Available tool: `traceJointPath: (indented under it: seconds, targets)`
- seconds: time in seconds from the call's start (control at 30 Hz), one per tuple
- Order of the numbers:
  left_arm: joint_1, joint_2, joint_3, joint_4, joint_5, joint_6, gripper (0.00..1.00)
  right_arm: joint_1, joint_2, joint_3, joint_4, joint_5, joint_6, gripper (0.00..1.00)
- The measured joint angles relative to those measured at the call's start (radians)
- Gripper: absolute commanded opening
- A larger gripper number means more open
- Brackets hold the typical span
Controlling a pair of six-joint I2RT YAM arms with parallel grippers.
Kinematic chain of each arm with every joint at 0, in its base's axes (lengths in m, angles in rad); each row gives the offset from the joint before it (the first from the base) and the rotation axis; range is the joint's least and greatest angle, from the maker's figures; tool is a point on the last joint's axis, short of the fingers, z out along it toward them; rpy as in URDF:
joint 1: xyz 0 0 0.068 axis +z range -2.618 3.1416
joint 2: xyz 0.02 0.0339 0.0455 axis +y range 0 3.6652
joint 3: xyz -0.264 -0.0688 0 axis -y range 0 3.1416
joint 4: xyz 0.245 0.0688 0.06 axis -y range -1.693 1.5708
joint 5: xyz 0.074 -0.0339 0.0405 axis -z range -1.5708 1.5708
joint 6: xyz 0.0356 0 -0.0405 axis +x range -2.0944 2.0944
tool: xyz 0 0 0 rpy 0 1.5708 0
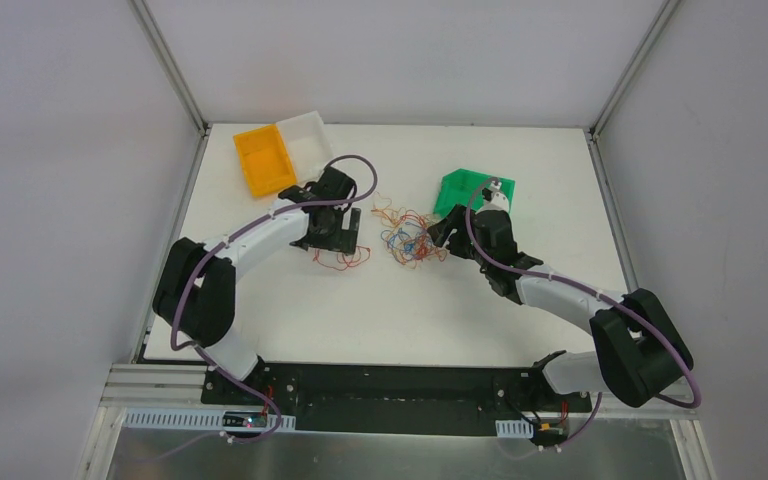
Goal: Untangle the cables
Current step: Pick up the cable at the center of the board.
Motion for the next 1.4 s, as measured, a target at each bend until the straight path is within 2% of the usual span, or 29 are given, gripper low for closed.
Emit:
traceJointPath:
  seconds: [0.23, 0.4, 0.57, 0.63, 0.83, 1.0, 1.03, 1.1, 1.17, 1.2, 1.23, 1.3, 1.33, 1.4]
  targets:
    - [0.126, 0.031, 0.000, 0.007, 0.031, 0.001, 0.99, 0.000, 0.000, 0.000, 0.000, 0.000, 0.000, 0.67]
    - [0.230, 0.092, -0.024, 0.092, 0.203, -0.010, 0.99, 0.000, -0.006, -0.002, 0.002, 0.000, -0.002, 0.67]
    - [0.234, 0.163, -0.025, 0.157, 0.397, -0.027, 0.99, 0.000, -0.022, -0.004, 0.005, 0.000, -0.004, 0.67]
    - [0.223, 0.173, -0.018, 0.168, 0.432, -0.029, 0.98, 0.000, -0.026, -0.004, 0.005, 0.000, -0.005, 0.67]
    - [0.135, 0.199, 0.016, 0.153, 0.367, -0.025, 0.97, 0.000, -0.027, -0.004, 0.011, 0.000, -0.007, 0.66]
    - [0.031, 0.249, 0.072, 0.101, 0.183, -0.016, 0.98, 0.000, -0.027, -0.004, 0.011, 0.000, -0.006, 0.66]
    - [0.015, 0.254, 0.076, 0.097, 0.157, -0.015, 0.96, 0.000, -0.027, -0.004, 0.011, 0.000, -0.007, 0.67]
    - [-0.014, 0.269, 0.089, 0.085, 0.102, -0.013, 0.81, 0.000, -0.027, -0.004, 0.011, 0.000, -0.007, 0.66]
    - [-0.031, 0.279, 0.103, 0.078, 0.073, -0.014, 0.56, 0.000, -0.027, -0.004, 0.011, 0.000, -0.006, 0.67]
    - [-0.034, 0.285, 0.111, 0.074, 0.063, -0.016, 0.40, 0.000, -0.027, -0.004, 0.011, 0.000, -0.006, 0.67]
    - [-0.038, 0.288, 0.115, 0.072, 0.054, -0.017, 0.31, 0.000, -0.027, -0.004, 0.011, 0.000, -0.006, 0.66]
    - [-0.045, 0.294, 0.122, 0.072, 0.030, -0.018, 0.04, 0.000, -0.027, -0.004, 0.011, 0.000, -0.006, 0.67]
    - [-0.047, 0.295, 0.123, 0.072, 0.018, -0.019, 0.00, 0.000, -0.027, -0.004, 0.011, 0.000, -0.006, 0.67]
    - [-0.046, 0.296, 0.123, 0.069, -0.002, -0.018, 0.00, 0.000, -0.027, -0.004, 0.011, 0.000, -0.006, 0.67]
